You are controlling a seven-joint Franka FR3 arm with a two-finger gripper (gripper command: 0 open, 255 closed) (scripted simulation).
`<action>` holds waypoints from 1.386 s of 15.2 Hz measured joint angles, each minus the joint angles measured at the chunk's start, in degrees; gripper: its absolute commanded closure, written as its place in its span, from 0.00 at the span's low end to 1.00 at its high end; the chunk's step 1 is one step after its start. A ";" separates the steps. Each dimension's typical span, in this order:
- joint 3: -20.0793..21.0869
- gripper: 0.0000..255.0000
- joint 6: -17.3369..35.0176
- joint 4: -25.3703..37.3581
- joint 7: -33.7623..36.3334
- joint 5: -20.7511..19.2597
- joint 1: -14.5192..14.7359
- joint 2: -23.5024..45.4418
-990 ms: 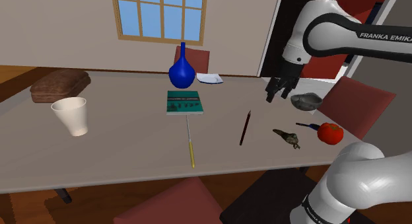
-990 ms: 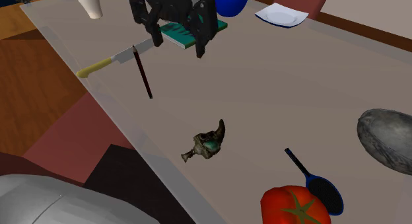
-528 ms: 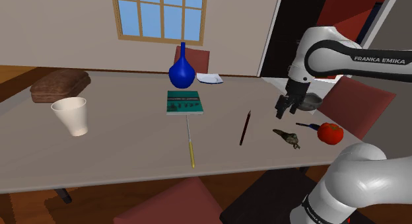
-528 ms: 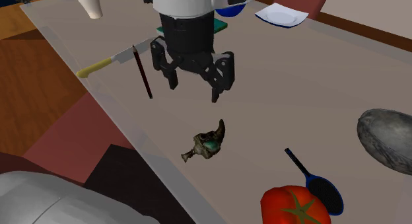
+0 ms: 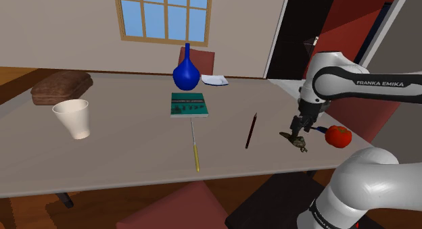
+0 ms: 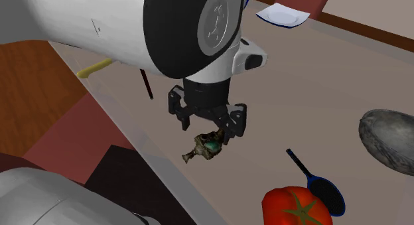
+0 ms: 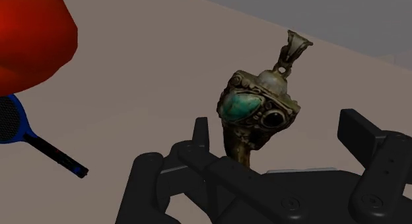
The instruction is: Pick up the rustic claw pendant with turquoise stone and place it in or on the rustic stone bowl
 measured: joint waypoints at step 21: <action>-1.62 1.00 5.15 -4.72 -0.17 -1.87 -1.05 0.56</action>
